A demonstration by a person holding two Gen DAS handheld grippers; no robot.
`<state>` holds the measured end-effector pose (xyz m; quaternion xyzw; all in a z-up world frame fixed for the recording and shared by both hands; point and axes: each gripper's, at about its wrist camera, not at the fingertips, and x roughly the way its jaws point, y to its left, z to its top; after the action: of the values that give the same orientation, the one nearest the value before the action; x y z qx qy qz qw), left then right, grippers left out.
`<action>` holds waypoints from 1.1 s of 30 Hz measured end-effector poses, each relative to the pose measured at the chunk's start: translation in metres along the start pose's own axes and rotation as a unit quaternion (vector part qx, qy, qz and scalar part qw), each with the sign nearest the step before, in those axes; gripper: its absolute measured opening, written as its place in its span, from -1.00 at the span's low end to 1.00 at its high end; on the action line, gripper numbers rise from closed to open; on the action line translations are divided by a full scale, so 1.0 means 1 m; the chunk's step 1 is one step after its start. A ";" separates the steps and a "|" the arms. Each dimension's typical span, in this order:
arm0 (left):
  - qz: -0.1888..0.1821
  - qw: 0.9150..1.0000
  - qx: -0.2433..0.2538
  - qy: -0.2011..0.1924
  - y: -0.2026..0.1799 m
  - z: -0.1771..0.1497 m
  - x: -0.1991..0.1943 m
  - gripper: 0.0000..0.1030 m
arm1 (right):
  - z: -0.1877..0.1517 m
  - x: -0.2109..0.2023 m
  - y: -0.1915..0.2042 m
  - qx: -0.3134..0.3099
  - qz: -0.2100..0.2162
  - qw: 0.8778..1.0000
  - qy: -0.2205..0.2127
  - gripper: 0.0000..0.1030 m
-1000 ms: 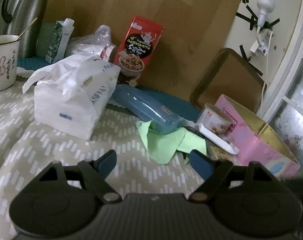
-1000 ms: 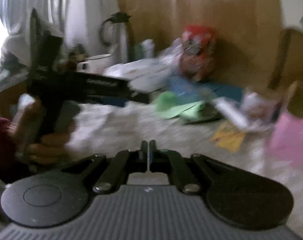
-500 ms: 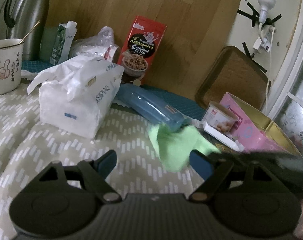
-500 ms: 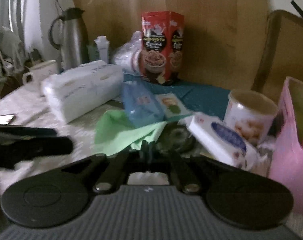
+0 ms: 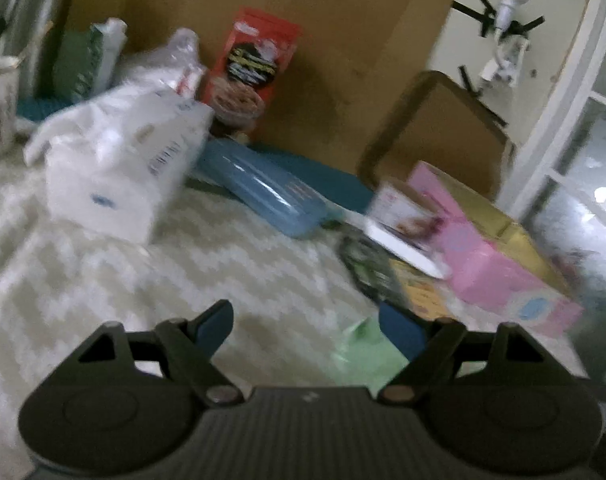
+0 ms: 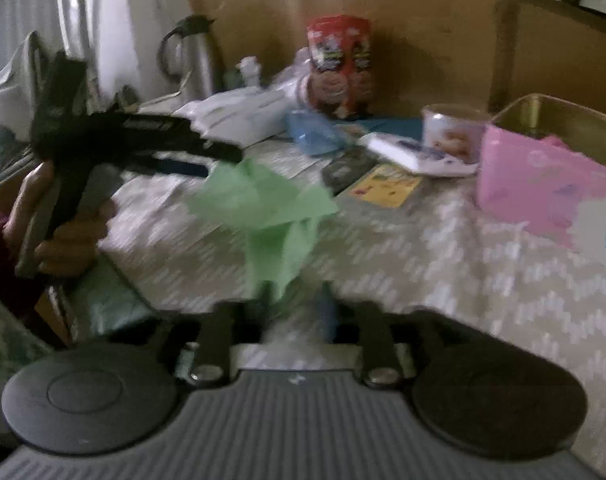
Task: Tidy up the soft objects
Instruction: 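Pinch the green cloth with the right tool and lift it, then lower the green cloth into the pink tin and open the right tool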
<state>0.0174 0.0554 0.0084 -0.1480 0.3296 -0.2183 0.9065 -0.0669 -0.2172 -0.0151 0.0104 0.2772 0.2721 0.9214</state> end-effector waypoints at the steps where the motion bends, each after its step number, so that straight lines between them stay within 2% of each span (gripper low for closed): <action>1: -0.011 1.000 0.004 0.001 -0.006 -0.001 -0.004 0.57 | 0.003 0.002 -0.001 -0.002 0.000 1.000 -0.004 0.23; 3: -0.016 0.999 0.029 0.000 -0.021 -0.003 -0.011 0.55 | 0.007 0.003 0.000 -0.008 0.009 1.000 -0.006 0.23; 5: -0.011 0.998 0.050 0.021 -0.033 -0.004 -0.007 0.42 | 0.012 0.012 0.005 -0.016 0.023 1.000 -0.003 0.23; 7: -0.016 0.997 0.061 0.055 -0.040 -0.010 0.005 0.06 | 0.015 0.025 0.011 -0.031 0.032 0.999 0.008 0.20; 8: -0.017 0.995 0.063 0.075 -0.043 -0.014 0.012 -0.01 | 0.015 0.033 0.016 -0.040 0.033 0.998 0.019 0.20; 9: -0.018 0.994 0.065 0.089 -0.046 -0.019 0.019 -0.05 | 0.012 0.039 0.021 -0.051 0.027 0.998 0.026 -0.01; 10: -0.011 0.994 0.078 0.081 -0.051 -0.022 0.018 -0.07 | 0.009 0.035 0.025 -0.067 0.015 0.998 0.015 -0.31; 11: -0.015 0.992 0.085 0.087 -0.056 -0.023 0.020 -0.14 | 0.010 0.035 0.028 -0.075 0.024 0.997 0.015 -0.52; 12: -0.018 0.992 0.087 0.091 -0.060 -0.023 0.021 -0.31 | 0.010 0.034 0.030 -0.077 0.021 0.997 0.014 -0.83; 13: -0.026 0.991 0.086 0.095 -0.064 -0.022 0.023 -0.45 | 0.009 0.034 0.031 -0.083 0.008 0.996 0.012 -0.83; 15: -0.044 0.990 0.086 0.101 -0.073 -0.016 0.027 -0.53 | 0.006 0.028 0.026 -0.082 -0.009 0.997 -0.001 -0.85; 19: -0.072 0.986 0.129 0.081 -0.114 0.003 0.037 -0.53 | 0.007 0.007 0.009 -0.064 -0.054 0.995 -0.052 -0.85; 21: -0.091 0.980 0.166 0.065 -0.145 0.016 0.044 -0.53 | 0.012 -0.009 -0.006 -0.049 -0.084 0.992 -0.086 -0.85; 24: -0.123 0.969 0.209 0.045 -0.189 0.031 0.059 -0.52 | 0.020 -0.033 -0.033 -0.035 -0.143 0.980 -0.132 -0.85; 27: -0.142 0.961 0.236 0.036 -0.228 0.043 0.085 -0.40 | 0.030 -0.047 -0.065 -0.018 -0.197 0.968 -0.154 -0.85; 29: -0.135 0.959 0.245 0.039 -0.249 0.048 0.109 -0.14 | 0.035 -0.049 -0.090 -0.009 -0.240 0.957 -0.160 -0.85; 31: -0.093 0.963 0.250 0.033 -0.264 0.049 0.137 0.41 | 0.039 -0.044 -0.121 0.009 -0.284 0.947 -0.148 -0.83; 33: -0.042 0.965 0.258 0.025 -0.274 0.046 0.159 0.49 | 0.040 -0.033 -0.154 0.035 -0.327 0.937 -0.119 -0.67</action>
<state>0.0759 -0.2531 0.0703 0.0828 0.2783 -0.3371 0.8956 0.0075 -0.3595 0.0093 -0.0165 0.1630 -0.0567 0.9849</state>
